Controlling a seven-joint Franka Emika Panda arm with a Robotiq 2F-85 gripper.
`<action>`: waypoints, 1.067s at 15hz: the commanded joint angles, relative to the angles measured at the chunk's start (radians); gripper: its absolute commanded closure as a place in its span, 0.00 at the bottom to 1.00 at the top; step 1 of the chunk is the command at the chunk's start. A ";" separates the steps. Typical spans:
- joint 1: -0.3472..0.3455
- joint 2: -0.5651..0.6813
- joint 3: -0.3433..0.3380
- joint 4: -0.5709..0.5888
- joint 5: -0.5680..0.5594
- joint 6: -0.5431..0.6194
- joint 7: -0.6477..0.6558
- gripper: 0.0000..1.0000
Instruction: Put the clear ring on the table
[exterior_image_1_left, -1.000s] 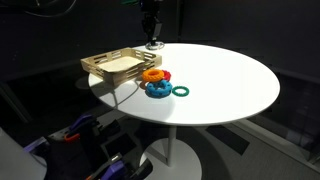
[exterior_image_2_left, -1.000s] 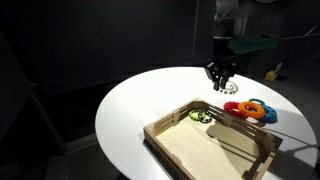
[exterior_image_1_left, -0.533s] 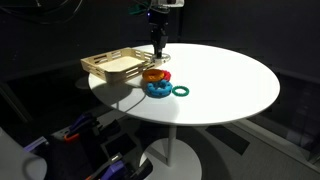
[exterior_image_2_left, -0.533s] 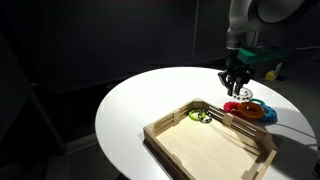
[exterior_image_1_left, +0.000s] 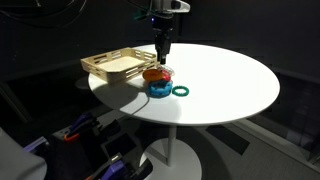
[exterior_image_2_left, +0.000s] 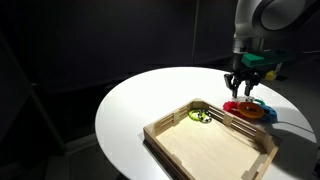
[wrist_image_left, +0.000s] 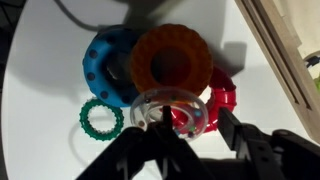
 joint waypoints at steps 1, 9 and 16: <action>-0.007 -0.019 0.003 -0.016 -0.015 -0.005 0.028 0.17; 0.001 -0.061 0.054 -0.001 0.090 -0.023 -0.097 0.00; 0.016 -0.129 0.103 0.058 0.161 -0.142 -0.193 0.00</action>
